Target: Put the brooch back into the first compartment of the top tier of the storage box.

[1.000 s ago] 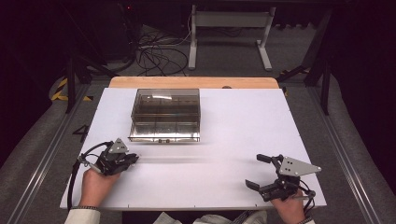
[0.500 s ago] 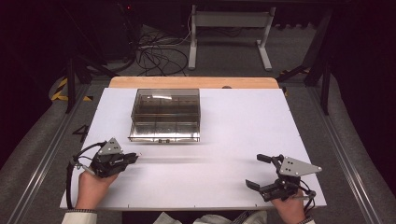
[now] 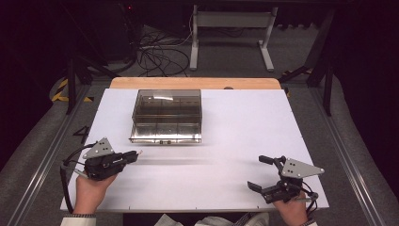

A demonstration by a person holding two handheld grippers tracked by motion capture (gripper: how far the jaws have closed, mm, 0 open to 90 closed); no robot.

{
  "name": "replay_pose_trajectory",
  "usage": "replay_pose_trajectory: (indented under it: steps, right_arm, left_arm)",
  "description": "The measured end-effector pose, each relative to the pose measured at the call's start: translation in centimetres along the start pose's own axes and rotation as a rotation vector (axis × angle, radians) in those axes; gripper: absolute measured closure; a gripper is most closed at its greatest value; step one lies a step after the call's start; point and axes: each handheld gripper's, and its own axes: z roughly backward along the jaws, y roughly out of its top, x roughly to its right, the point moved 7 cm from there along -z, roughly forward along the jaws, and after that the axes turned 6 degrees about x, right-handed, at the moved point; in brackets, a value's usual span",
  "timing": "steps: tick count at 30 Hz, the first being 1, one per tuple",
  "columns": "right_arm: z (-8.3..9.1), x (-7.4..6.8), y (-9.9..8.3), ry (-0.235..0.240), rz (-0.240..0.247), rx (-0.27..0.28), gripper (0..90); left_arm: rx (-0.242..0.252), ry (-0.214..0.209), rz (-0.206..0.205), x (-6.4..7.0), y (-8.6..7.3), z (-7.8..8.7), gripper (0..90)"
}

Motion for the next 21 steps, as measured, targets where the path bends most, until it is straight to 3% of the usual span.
replay_pose_trajectory:
  steps: [21]
  right_arm:
    - [0.0,0.0,0.0,0.000,0.000,-0.001,3.9]
  left_arm:
    - [0.220,-0.018,0.021,0.9,2.0,1.7,82.1]
